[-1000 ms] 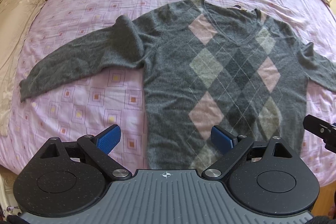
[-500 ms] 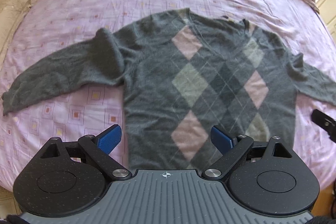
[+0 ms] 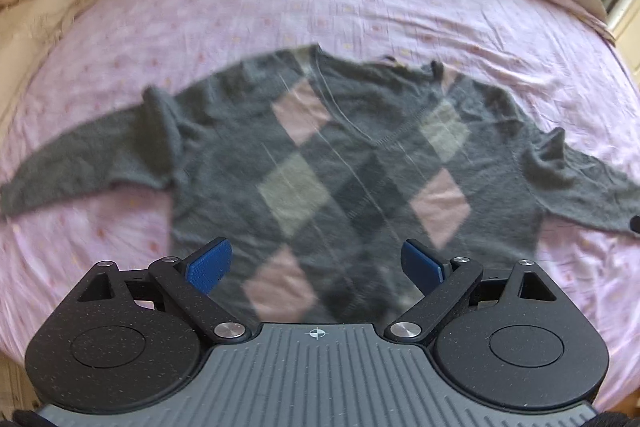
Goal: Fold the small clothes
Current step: 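Grasp the sweater sleeve cuff with the right gripper and lift it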
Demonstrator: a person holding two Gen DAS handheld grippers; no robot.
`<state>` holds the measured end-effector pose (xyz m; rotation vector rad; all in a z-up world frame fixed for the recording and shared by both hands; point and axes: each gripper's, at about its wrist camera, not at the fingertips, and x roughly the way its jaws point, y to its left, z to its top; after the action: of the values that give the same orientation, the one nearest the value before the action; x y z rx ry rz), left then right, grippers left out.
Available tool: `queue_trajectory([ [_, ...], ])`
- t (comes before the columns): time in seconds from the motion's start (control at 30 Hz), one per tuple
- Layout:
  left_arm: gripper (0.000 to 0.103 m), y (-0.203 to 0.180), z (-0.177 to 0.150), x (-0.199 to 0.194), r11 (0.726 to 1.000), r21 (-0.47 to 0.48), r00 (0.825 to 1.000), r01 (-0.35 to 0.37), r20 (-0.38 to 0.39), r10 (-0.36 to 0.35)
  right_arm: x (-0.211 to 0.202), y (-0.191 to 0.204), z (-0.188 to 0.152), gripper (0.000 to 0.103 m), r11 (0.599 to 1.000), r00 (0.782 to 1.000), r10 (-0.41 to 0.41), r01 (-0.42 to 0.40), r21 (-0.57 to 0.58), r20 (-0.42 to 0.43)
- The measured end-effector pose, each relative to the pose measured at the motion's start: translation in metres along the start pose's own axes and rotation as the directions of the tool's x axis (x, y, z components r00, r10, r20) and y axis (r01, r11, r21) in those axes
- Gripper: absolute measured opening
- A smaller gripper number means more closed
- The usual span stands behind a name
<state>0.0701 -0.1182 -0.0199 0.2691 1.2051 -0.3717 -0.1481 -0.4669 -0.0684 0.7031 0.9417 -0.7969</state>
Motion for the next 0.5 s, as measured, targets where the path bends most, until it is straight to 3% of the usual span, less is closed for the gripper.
queue_trajectory([
  [0.17,0.091,-0.027,-0.004,0.007,0.998,-0.053,0.999,-0.022,-0.037,0.020,0.024,-0.068,0.044,0.076,0.999,0.999,-0.047,0.047,0.025,-0.003],
  [0.3,0.091,-0.045,-0.005,0.006,0.998,-0.052,0.998,-0.047,-0.033,0.045,0.045,-0.113,0.079,0.076,0.994,0.994,-0.108,0.107,0.024,0.027],
  [0.5,0.091,-0.064,-0.002,0.007,0.995,-0.046,0.994,-0.087,-0.064,0.084,0.088,-0.164,0.107,0.076,0.988,0.988,-0.151,0.151,0.042,-0.008],
])
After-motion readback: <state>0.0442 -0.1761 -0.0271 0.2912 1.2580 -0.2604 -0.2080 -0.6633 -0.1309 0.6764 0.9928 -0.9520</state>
